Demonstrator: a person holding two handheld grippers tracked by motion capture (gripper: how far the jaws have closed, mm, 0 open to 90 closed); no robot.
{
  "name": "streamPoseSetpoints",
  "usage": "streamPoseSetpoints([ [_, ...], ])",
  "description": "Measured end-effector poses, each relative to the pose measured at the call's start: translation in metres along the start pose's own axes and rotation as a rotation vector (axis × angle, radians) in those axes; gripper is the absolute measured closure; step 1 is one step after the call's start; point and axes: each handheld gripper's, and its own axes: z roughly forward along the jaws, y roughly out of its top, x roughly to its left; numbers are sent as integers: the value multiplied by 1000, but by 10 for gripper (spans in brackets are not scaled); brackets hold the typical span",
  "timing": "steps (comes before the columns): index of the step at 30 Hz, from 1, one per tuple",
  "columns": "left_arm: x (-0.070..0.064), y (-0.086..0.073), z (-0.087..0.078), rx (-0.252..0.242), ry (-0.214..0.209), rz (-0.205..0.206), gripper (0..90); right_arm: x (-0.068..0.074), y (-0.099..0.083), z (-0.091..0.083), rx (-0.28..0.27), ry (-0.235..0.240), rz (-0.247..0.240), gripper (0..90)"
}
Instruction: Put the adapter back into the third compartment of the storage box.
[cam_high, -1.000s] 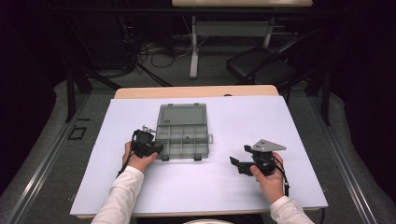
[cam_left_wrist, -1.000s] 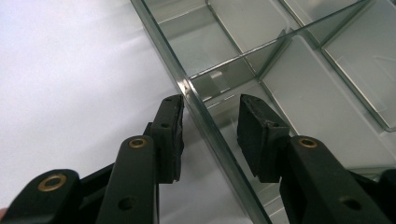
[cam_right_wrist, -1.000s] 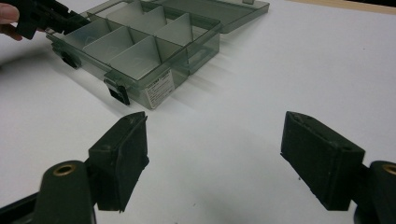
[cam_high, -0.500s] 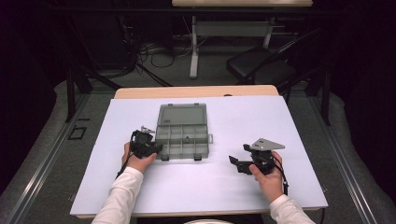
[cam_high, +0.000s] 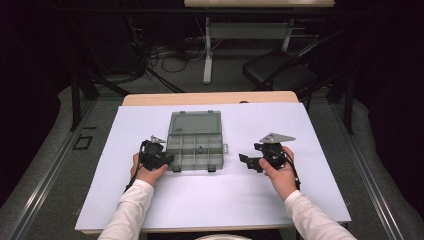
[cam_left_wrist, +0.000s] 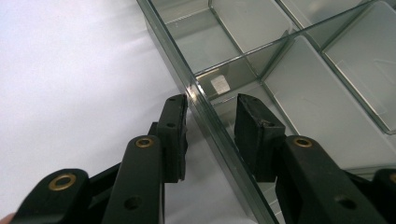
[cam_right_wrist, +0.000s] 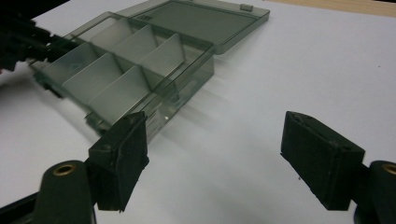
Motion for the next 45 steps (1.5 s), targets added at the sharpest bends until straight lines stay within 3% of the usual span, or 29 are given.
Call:
streamPoseSetpoints([
  [4,-1,0,0,-5,5,-4,637,-1,18,11,22,30,24,228],
  [10,-2,-2,1,-16,14,-8,638,4,48,25,39,29,-17,228],
  [20,-3,-3,1,-24,15,-7,638,9,88,55,90,32,-20,205],
  [31,-2,-3,1,-24,14,-8,637,7,107,91,152,-5,16,179],
  [43,-1,-2,0,-16,5,-5,636,7,118,124,205,-28,112,167],
  [45,-1,-2,0,-15,3,-5,636,7,118,129,219,-51,114,168],
])
